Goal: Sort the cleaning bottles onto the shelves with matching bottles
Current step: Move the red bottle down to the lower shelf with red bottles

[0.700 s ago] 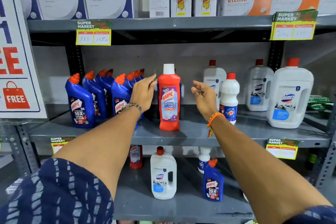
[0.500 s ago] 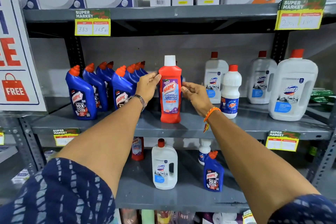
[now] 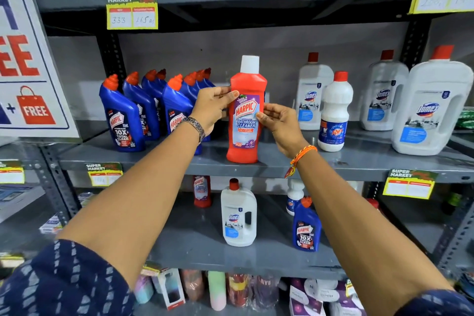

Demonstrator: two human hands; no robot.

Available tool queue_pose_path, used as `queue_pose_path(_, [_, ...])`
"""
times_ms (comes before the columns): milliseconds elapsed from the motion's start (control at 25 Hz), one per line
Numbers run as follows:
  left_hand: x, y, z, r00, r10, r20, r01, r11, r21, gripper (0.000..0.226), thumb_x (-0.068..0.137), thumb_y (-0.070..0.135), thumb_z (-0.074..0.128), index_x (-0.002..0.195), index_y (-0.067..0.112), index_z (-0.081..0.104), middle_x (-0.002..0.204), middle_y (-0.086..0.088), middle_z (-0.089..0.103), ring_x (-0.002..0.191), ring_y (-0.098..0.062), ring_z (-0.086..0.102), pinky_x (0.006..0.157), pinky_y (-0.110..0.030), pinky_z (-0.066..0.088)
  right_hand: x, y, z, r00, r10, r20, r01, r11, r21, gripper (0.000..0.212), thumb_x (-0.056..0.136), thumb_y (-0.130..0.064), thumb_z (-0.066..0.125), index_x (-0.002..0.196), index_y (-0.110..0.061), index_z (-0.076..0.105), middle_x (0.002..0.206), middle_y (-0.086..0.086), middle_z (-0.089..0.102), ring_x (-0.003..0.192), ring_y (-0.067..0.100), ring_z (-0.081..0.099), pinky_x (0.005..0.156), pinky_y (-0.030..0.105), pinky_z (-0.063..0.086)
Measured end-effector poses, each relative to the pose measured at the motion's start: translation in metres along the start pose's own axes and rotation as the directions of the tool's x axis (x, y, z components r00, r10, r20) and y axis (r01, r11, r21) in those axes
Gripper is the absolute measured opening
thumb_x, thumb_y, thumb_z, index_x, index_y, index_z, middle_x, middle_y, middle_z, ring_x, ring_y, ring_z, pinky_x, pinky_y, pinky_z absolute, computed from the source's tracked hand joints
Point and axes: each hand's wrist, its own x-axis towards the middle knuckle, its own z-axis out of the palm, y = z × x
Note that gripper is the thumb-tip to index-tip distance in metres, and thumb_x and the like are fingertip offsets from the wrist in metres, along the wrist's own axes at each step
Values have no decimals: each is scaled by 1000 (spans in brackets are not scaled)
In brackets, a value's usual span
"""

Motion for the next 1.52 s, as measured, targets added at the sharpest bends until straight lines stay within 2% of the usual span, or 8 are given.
queue_pose_path(160, [-31,18,-16,1000,-14,16,14,1000,11,5,91,17,71,95,14,73,79,3,79,69,-7,74,62,-25,61,-30,-9,10,998,10,61,-19,990,137,21,89,-7,72,110,-9,73,98,3,81,91,19,77,72,30,61])
queue_pose_path(360, [-94,18,-42,1000,-7,-13,7,1000,22,9,90,18,71,98,14,75,78,4,80,69,-7,74,63,-25,60,-81,-14,29,984,25,174,-56,982,178,21,83,-6,76,100,-19,79,99,4,81,94,20,78,75,30,62])
queue_pose_path(560, [-164,-17,-74,996,-65,-54,66,997,27,18,77,19,74,95,15,76,81,3,80,71,-7,74,64,-26,61,-134,28,49,962,120,247,-158,978,140,28,77,6,79,101,-10,77,93,5,81,87,17,77,78,30,64])
queue_pose_path(840, [-209,-111,-140,957,-289,-24,289,944,161,23,86,-4,68,100,13,74,85,7,80,80,0,73,67,-16,58,-181,122,91,887,378,266,-396,918,16,40,74,20,74,113,18,66,114,37,68,96,32,70,90,45,60])
queue_pose_path(920, [-206,-144,-160,941,-336,-39,337,923,183,22,87,-5,68,102,12,73,83,9,80,78,2,72,67,-15,57,-180,151,108,857,465,224,-481,876,23,41,77,24,69,117,22,62,114,40,66,84,26,74,85,41,63])
queue_pose_path(1120, [-179,-209,-196,913,-401,-71,407,900,156,19,93,-2,62,103,12,70,82,18,78,81,8,68,74,-14,54,-153,206,146,768,624,143,-640,748,177,22,90,24,47,105,22,63,63,5,76,54,10,72,60,23,62])
queue_pose_path(1240, [-152,-236,-212,907,-420,-39,421,894,153,19,95,0,61,103,15,70,82,20,77,82,9,66,75,-13,53,-128,230,162,696,715,61,-694,649,312,31,96,10,35,84,8,64,53,11,64,48,17,64,52,25,59])
queue_pose_path(1520, [-108,-284,-224,880,-474,-23,474,876,92,38,96,-5,57,133,-10,54,105,-2,67,102,-14,61,102,-39,46,-107,275,171,735,673,-83,-656,736,167,17,95,14,49,106,12,62,101,17,63,97,34,58,72,33,59])
